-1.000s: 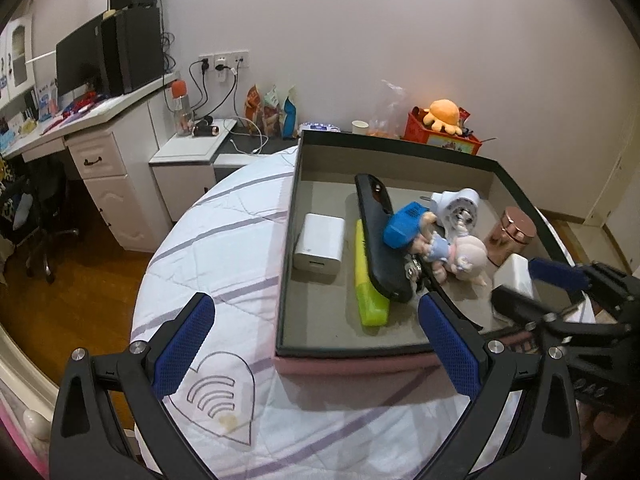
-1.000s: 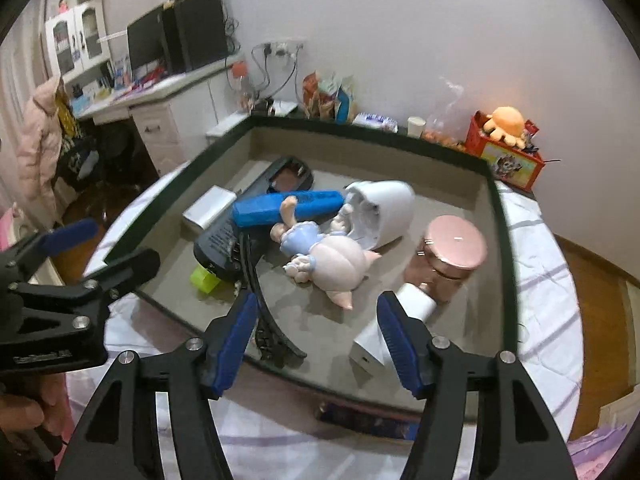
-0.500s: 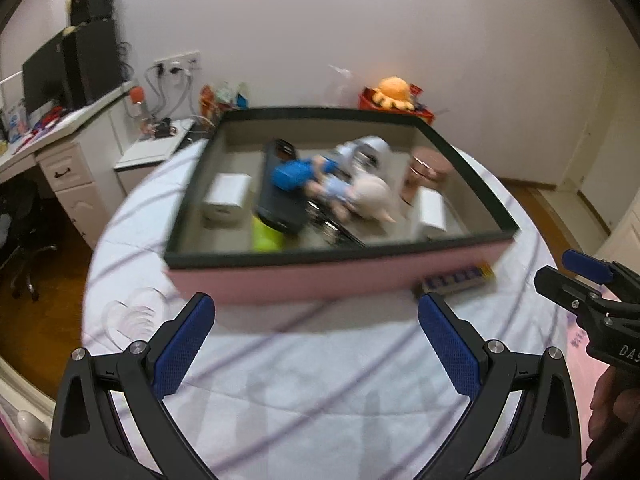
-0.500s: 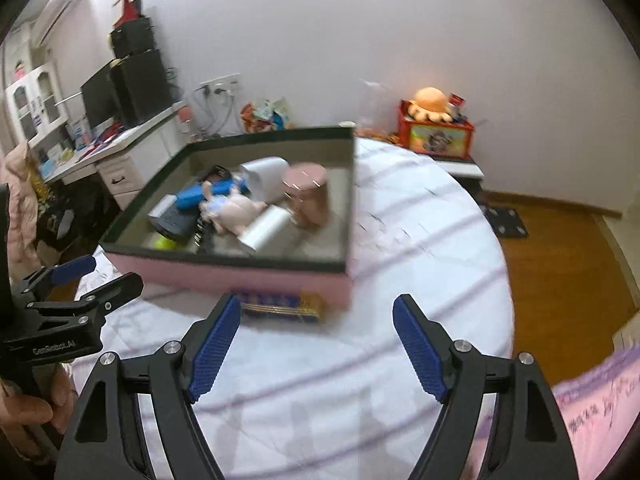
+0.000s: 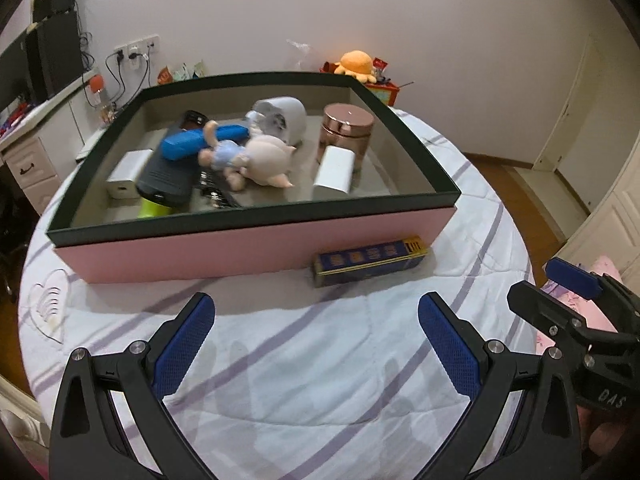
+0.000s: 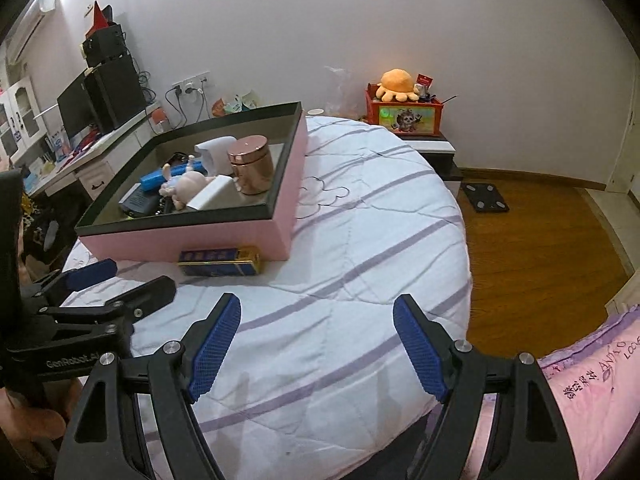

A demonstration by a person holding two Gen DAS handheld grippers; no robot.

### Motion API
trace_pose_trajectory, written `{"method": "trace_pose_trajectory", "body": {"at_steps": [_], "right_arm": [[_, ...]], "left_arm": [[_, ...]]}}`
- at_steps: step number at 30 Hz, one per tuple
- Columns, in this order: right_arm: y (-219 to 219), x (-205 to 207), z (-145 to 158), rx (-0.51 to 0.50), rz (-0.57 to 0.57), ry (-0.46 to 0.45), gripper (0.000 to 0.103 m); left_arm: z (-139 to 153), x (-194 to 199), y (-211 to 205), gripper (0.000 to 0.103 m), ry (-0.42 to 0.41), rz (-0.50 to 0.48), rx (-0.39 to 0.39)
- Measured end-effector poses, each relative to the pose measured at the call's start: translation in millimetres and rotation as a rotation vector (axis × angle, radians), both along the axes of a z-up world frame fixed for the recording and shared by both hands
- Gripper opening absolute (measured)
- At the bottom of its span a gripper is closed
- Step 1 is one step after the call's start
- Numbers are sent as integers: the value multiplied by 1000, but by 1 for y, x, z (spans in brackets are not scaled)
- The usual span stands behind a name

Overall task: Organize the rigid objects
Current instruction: 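Withdraw the right gripper and move the left gripper to the blue-gold box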

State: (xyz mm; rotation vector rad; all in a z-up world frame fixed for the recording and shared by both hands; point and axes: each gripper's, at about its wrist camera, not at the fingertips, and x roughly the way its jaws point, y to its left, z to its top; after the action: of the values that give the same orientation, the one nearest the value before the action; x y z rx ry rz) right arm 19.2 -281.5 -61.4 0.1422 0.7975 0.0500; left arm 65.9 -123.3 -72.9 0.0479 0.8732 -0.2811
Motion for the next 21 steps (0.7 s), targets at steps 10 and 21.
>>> {"method": "trace_pose_trajectory", "body": {"at_steps": [10, 21], "right_arm": [[-25, -8, -7, -11, -39, 5, 80], [-58, -5, -22, 56, -57, 17, 80]], "left_arm": [[-19, 20, -37, 103, 46, 54, -16], [-32, 41, -61, 103, 47, 174, 53]]}}
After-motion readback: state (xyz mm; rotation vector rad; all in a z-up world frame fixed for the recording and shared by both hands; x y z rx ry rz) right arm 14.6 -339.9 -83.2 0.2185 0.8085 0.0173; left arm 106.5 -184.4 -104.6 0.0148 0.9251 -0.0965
